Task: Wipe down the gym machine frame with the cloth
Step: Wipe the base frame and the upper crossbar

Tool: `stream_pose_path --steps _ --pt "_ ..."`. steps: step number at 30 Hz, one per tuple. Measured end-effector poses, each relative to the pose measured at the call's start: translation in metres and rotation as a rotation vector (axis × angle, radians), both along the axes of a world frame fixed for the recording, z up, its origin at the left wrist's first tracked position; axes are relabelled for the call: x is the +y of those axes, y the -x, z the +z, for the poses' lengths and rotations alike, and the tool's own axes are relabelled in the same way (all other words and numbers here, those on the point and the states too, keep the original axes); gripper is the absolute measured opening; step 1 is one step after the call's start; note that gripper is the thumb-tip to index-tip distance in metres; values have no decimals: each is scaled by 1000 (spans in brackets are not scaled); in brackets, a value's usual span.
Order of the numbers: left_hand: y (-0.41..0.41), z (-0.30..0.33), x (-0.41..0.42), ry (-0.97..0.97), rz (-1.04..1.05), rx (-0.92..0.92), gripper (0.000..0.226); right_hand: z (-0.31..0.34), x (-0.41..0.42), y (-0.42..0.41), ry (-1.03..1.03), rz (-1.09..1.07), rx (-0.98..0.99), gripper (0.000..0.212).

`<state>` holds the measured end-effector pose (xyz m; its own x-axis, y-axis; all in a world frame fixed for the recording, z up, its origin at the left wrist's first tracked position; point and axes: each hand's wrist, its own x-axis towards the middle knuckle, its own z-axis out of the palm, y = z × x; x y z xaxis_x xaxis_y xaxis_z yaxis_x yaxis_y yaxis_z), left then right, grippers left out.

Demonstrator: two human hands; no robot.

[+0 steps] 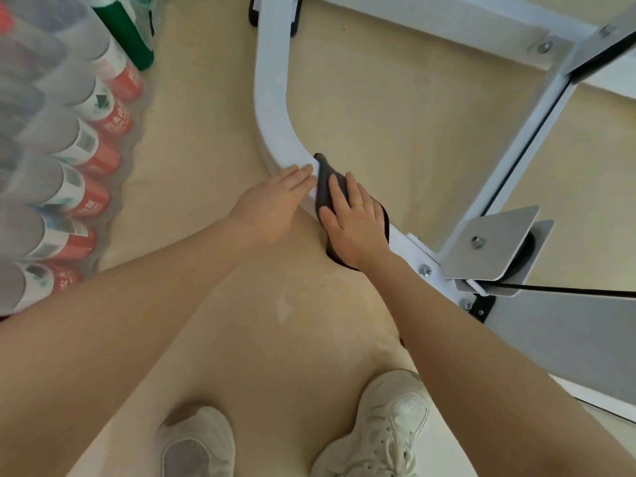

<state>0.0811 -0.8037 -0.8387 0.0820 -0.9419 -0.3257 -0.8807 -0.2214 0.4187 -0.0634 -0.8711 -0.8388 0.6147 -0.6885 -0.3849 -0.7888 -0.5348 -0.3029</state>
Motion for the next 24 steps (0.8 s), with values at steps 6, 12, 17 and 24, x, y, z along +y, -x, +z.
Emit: stream_pose_path --steps 6,12,17,24 --pt "-1 10 -5 -30 23 -130 59 -3 -17 5 187 107 209 81" --pt "-16 5 -2 -96 55 -174 71 -22 -18 -41 342 166 124 78" --pt "-33 17 8 -93 257 -168 73 -24 -22 -72 281 170 58 77" --pt "-64 42 43 -307 372 -214 59 -17 -13 -29 317 59 177 76"
